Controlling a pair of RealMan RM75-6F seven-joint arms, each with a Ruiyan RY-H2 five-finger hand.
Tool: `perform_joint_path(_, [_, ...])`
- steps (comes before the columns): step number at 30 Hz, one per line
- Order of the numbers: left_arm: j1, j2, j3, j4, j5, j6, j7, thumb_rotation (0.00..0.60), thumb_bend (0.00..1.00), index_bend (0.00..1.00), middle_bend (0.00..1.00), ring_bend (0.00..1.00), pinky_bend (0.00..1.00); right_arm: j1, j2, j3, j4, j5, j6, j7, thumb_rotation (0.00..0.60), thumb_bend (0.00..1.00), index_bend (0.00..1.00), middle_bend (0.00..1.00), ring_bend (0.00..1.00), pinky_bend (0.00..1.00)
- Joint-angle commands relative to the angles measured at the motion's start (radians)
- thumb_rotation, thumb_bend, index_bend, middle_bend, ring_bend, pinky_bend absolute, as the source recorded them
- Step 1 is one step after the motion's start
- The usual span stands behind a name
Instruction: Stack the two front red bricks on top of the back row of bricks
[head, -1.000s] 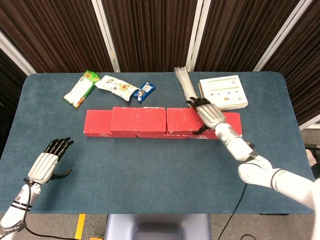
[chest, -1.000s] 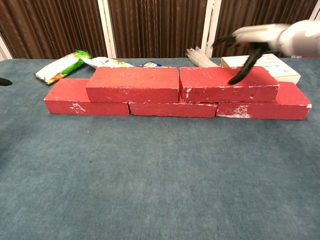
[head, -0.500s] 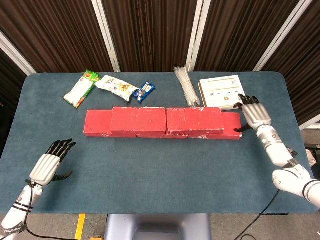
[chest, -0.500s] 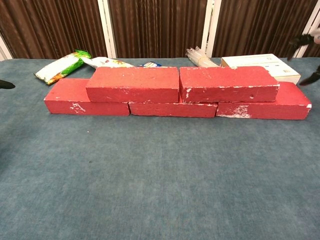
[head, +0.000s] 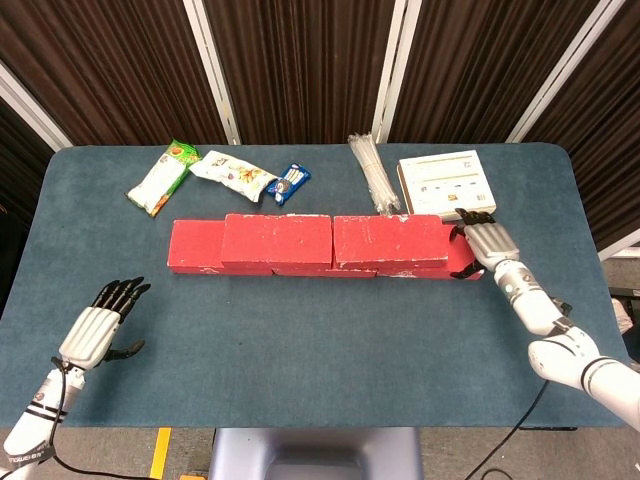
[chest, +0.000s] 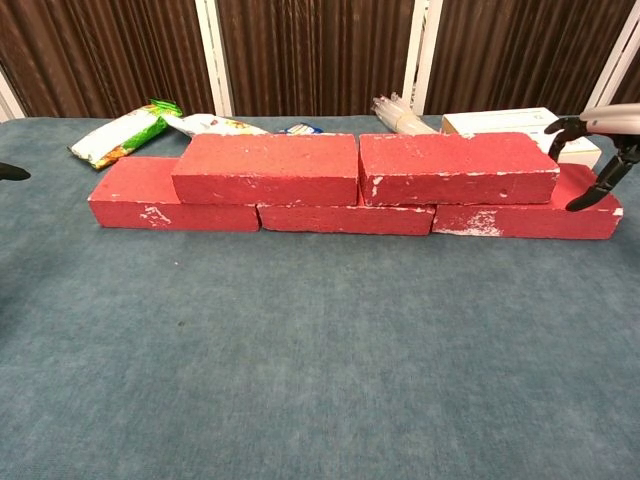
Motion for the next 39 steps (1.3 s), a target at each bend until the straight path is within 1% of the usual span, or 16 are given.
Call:
perform_joint_path(1, [0.000, 0.000, -0.001, 0.002, -0.001, -0.001, -0.003, 0.600, 0.26, 0.00, 0.00, 0.00, 0.00, 0.005, 0.000, 0.006, -0.010, -0.014, -0.014, 0.028, 0.580, 0.18, 0.45, 0.00, 0.00, 0.00])
perform_joint_path(11, [-0.001, 0.000, -0.001, 0.005, -0.002, -0.004, -0.010, 0.600, 0.26, 0.00, 0.00, 0.00, 0.00, 0.018, -0.009, 0.014, -0.014, -0.040, -0.041, 0.079, 0.581, 0.18, 0.43, 0.00, 0.00, 0.00])
perform_joint_path(20, [-0.001, 0.000, -0.001, 0.007, 0.001, 0.001, -0.013, 0.600, 0.26, 0.00, 0.00, 0.00, 0.00, 0.013, -0.005, 0.013, -0.016, -0.050, -0.033, 0.084, 0.581, 0.18, 0.41, 0.00, 0.00, 0.00])
perform_joint_path(23, [0.000, 0.002, -0.002, 0.006, 0.002, 0.005, -0.013, 0.600, 0.26, 0.00, 0.00, 0.00, 0.00, -0.006, 0.018, 0.012, -0.038, -0.045, -0.017, 0.086, 0.581, 0.18, 0.36, 0.00, 0.00, 0.00])
perform_joint_path(26, [0.004, 0.003, -0.003, 0.001, 0.004, 0.017, -0.008, 0.600, 0.26, 0.00, 0.00, 0.00, 0.00, -0.040, 0.058, 0.011, -0.086, -0.037, 0.024, 0.087, 0.580, 0.18, 0.25, 0.00, 0.00, 0.00])
perform_joint_path(29, [0.015, 0.003, -0.013, -0.007, -0.001, 0.043, 0.017, 0.600, 0.27, 0.00, 0.00, 0.00, 0.00, -0.105, 0.106, 0.008, -0.177, -0.051, 0.148, 0.067, 0.572, 0.18, 0.07, 0.00, 0.00, 0.00])
perform_joint_path(30, [0.023, 0.002, -0.020, -0.014, -0.007, 0.061, 0.033, 0.600, 0.27, 0.00, 0.00, 0.00, 0.00, -0.142, 0.123, 0.005, -0.221, -0.062, 0.222, 0.048, 0.573, 0.18, 0.03, 0.00, 0.00, 0.00])
perform_joint_path(32, [0.037, 0.002, -0.033, -0.027, -0.018, 0.091, 0.067, 0.600, 0.27, 0.00, 0.00, 0.00, 0.00, -0.206, 0.144, -0.010, -0.290, -0.083, 0.348, -0.010, 0.570, 0.18, 0.00, 0.00, 0.00, 0.00])
perform_joint_path(34, [0.058, 0.004, -0.049, -0.049, -0.034, 0.132, 0.113, 0.600, 0.28, 0.00, 0.00, 0.00, 0.00, -0.296, 0.146, -0.027, -0.371, -0.103, 0.525, -0.104, 0.562, 0.18, 0.00, 0.00, 0.00, 0.00])
perform_joint_path(36, [0.080, 0.008, -0.066, -0.074, -0.047, 0.176, 0.165, 0.600, 0.28, 0.00, 0.00, 0.00, 0.00, -0.388, 0.118, -0.051, -0.430, -0.129, 0.704, -0.218, 0.556, 0.18, 0.00, 0.00, 0.00, 0.00])
perform_joint_path(38, [0.100, 0.012, -0.075, -0.099, -0.052, 0.217, 0.210, 0.600, 0.29, 0.00, 0.00, 0.00, 0.00, -0.457, 0.075, -0.090, -0.459, -0.163, 0.821, -0.344, 0.553, 0.18, 0.00, 0.00, 0.00, 0.00])
perform_joint_path(39, [0.109, 0.015, -0.077, -0.110, -0.054, 0.230, 0.225, 0.600, 0.29, 0.00, 0.00, 0.00, 0.00, -0.479, 0.060, -0.106, -0.469, -0.171, 0.848, -0.391, 0.552, 0.18, 0.00, 0.00, 0.00, 0.00])
